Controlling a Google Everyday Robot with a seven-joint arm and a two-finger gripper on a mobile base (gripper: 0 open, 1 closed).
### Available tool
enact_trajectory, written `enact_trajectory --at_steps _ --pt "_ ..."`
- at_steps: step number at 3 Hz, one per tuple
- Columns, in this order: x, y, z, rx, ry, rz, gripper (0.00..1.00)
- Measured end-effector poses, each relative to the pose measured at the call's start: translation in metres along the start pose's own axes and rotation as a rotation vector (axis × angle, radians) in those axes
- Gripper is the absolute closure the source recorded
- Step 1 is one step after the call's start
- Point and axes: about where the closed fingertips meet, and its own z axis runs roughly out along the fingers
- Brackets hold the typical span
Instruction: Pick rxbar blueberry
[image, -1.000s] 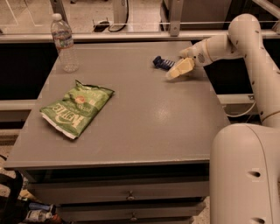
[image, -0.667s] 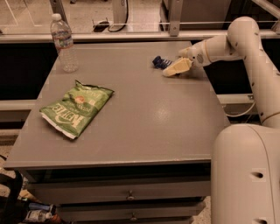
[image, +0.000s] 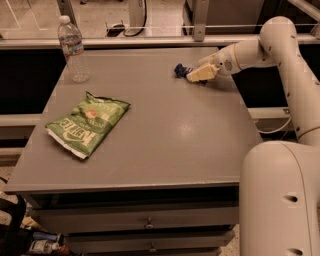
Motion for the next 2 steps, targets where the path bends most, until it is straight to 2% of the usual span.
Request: enact_trajectory --at_steps 1,2 --pt "-0.0026 0.0002 -0.0013 -0.001 0.000 0.000 1.00" --pt "-0.0029 0.0002 -0.0014 -0.001 0.000 0.000 1.00"
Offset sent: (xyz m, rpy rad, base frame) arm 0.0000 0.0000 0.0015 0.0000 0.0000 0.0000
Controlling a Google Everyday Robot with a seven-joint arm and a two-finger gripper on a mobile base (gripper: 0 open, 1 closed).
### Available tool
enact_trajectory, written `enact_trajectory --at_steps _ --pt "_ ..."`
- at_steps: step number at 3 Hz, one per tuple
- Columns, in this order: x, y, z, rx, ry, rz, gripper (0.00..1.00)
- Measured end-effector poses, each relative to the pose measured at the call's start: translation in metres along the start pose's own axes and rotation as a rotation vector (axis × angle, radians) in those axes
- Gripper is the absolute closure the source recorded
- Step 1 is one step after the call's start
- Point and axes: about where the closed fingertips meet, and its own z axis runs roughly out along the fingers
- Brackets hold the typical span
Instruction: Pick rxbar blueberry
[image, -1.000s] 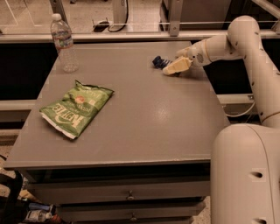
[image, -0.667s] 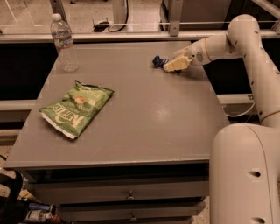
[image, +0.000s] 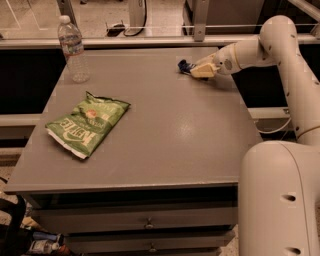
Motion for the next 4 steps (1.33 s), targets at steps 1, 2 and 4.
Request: enact_trajectory --at_steps 1,2,4 --pt "-0.0001 0.0000 -0.0001 0.000 0.000 0.000 1.00" --pt "-0.0001 0.0000 -0.0001 0.000 0.000 0.000 1.00" --pt "-0.0003 0.0000 -0.0002 0.000 0.000 -0.001 1.00"
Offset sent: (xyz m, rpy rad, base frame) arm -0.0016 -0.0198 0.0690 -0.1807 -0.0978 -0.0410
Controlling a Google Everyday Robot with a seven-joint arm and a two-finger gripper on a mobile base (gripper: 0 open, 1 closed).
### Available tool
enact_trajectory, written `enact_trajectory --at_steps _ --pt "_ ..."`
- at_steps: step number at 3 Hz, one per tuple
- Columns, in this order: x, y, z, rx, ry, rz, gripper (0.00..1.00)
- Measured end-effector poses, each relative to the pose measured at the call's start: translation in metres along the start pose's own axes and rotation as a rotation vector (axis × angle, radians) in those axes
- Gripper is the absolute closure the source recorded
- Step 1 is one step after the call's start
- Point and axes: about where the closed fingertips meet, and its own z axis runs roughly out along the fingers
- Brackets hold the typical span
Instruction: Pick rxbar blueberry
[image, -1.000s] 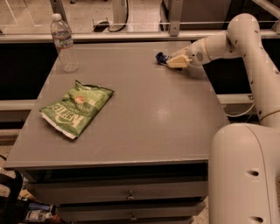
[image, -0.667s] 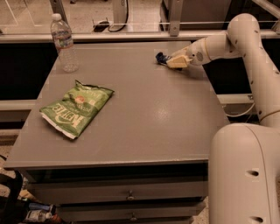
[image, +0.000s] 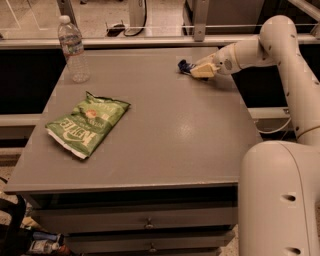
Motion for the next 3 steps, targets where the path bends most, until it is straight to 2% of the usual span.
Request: enact_trajectory --at_steps 3 --pt "-0.0001 0.0000 -0.0001 0.000 0.000 0.000 1.00"
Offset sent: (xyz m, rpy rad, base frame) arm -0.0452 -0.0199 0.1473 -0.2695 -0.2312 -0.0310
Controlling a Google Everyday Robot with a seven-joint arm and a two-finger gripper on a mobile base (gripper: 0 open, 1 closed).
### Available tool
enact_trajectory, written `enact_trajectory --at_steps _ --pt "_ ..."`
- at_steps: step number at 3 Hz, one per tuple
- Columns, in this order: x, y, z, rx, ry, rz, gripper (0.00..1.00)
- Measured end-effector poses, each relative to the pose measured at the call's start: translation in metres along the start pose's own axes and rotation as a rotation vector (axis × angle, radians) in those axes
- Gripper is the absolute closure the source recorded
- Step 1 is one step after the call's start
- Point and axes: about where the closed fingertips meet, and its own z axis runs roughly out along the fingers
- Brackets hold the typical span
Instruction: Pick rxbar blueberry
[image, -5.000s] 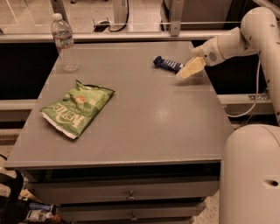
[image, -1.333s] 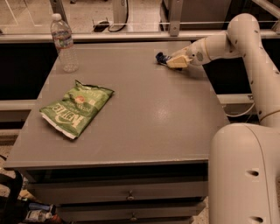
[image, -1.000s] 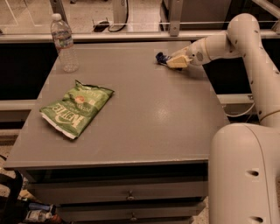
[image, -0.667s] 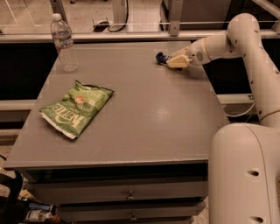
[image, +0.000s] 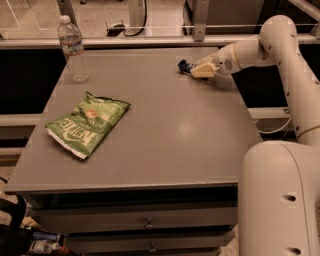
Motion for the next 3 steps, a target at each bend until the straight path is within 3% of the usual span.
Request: enact_trajectory --at_steps 2,3 --pt "-0.078 0.027 -0.074 0.110 0.055 -0.199 1.00" --pt "-0.106 0.045 -0.097 0.120 0.058 -0.272 1.00"
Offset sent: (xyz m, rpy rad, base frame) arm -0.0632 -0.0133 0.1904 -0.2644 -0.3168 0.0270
